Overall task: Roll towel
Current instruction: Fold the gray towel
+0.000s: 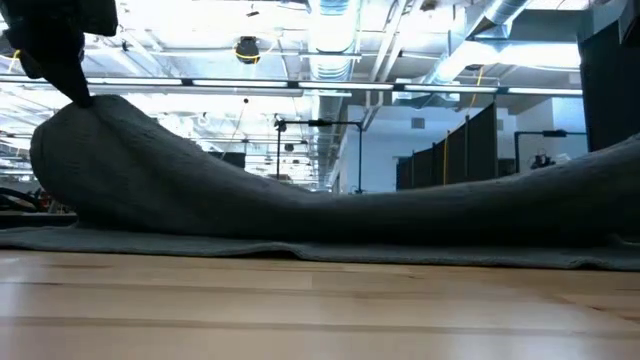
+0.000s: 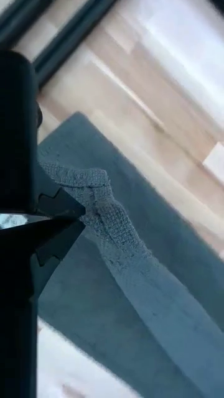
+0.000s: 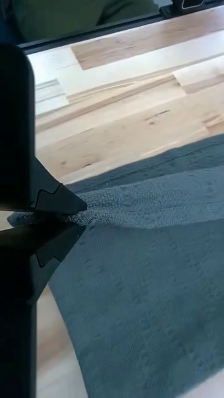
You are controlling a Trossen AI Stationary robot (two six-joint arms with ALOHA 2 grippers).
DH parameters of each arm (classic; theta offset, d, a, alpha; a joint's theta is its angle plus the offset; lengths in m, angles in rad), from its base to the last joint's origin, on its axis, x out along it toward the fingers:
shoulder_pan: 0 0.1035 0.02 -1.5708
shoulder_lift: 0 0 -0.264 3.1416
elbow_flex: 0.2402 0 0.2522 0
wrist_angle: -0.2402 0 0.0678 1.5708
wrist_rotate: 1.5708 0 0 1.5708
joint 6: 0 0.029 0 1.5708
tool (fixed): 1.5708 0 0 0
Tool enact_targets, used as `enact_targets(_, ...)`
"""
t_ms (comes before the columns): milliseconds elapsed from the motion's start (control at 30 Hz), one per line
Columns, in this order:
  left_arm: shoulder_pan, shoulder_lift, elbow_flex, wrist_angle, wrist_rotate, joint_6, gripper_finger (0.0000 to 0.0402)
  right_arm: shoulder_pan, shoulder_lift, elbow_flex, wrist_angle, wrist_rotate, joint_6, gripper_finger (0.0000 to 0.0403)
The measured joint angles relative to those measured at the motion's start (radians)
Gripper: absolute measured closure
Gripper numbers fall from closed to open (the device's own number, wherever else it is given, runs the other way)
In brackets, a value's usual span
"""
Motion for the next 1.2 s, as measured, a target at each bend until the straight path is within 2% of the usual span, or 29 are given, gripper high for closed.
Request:
enact_targets(333, -0.047, 0.060, 0.000, 0.041, 0.109, 0.014, 0.0402, 0.000, -0.004, 0.000, -0.023, -0.005, 0.022, 0.0385)
enact_targets(567, -0.091, 0.059, 0.000, 0.015, 0.111, -0.057, 0.0397, 0.000, -0.002, 0.000, -0.022, -0.005, 0.031, 0.0378)
enact_targets(733, -0.100, 0.058, 0.000, -0.003, 0.111, -0.087, 0.0347, -0.001, -0.002, 0.000, -0.036, -0.005, 0.076, 0.0341)
enact_targets(967, -0.100, 0.057, 0.000, -0.134, 0.094, -0.191, 0.0261, 0.000, -0.002, 0.000, -0.002, -0.008, 0.102, 0.0274)
enact_targets(1067, -0.100, 0.058, -0.006, -0.071, -0.009, -0.165, 0.0245, 0.000, -0.002, 0.000, 0.007, -0.006, 0.098, 0.0244)
enact_targets(1200, -0.090, 0.058, -0.098, 0.214, -0.082, -0.004, 0.0243, -0.025, 0.018, -0.020, 0.017, 0.086, 0.058, 0.0218)
